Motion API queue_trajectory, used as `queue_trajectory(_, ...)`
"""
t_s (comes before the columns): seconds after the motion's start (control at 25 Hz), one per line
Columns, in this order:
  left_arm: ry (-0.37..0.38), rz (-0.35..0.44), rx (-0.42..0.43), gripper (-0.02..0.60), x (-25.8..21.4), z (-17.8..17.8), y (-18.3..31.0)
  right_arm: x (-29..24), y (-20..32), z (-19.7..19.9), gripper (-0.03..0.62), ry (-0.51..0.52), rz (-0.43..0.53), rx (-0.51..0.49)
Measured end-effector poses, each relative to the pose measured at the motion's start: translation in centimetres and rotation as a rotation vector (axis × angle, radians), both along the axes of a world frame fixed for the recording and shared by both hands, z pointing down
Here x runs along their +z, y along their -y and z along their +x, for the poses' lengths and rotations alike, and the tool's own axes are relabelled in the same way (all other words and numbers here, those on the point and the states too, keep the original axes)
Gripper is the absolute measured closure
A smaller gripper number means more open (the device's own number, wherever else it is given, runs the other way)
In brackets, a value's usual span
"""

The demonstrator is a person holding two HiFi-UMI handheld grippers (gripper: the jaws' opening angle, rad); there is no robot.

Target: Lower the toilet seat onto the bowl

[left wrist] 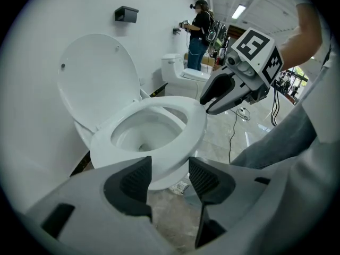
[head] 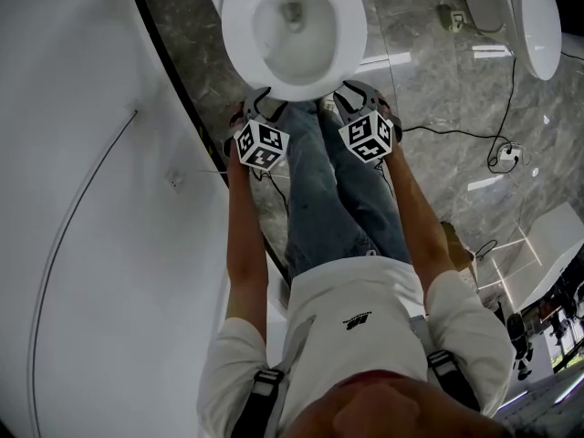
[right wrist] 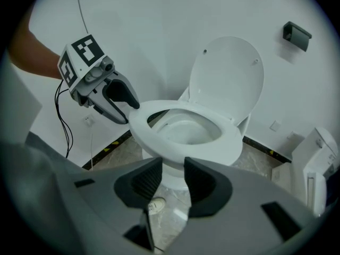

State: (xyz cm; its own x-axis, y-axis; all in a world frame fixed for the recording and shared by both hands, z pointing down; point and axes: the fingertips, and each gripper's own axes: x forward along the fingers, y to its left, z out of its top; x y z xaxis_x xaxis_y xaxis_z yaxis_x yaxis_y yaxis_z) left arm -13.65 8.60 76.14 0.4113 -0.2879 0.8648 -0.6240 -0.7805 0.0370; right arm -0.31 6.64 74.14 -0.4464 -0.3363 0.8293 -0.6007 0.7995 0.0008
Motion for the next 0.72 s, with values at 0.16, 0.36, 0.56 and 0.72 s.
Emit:
queue_trajectory(0.16, -0.018, -0.025, -0.012, 0.362, 0.8, 0.1, -0.2, 1.0, -0.2, 0.1, 0.453, -0.002, -0.018, 0.001)
queue_trajectory(0.36, -0.023, -0.041, -0.024, 0.362, 2.0, 0.2, -0.7, 2.2, -0.7, 0.2, 0.454, -0.009, -0.036, 0.003)
queue_trajectory(0.56, -0.016, -0.064, -0.031, 0.362, 3.1, 0.3, -1.1, 3.4, -1.2, 0.3, 0.461, -0.030, -0.052, -0.002)
queue_trajectory(0.72, -0.012, -0.083, -0.040, 0.364, 4.0, 0.3, -1.4, 4.3, -1.4, 0.3, 0.462, -0.043, -0.073, -0.004)
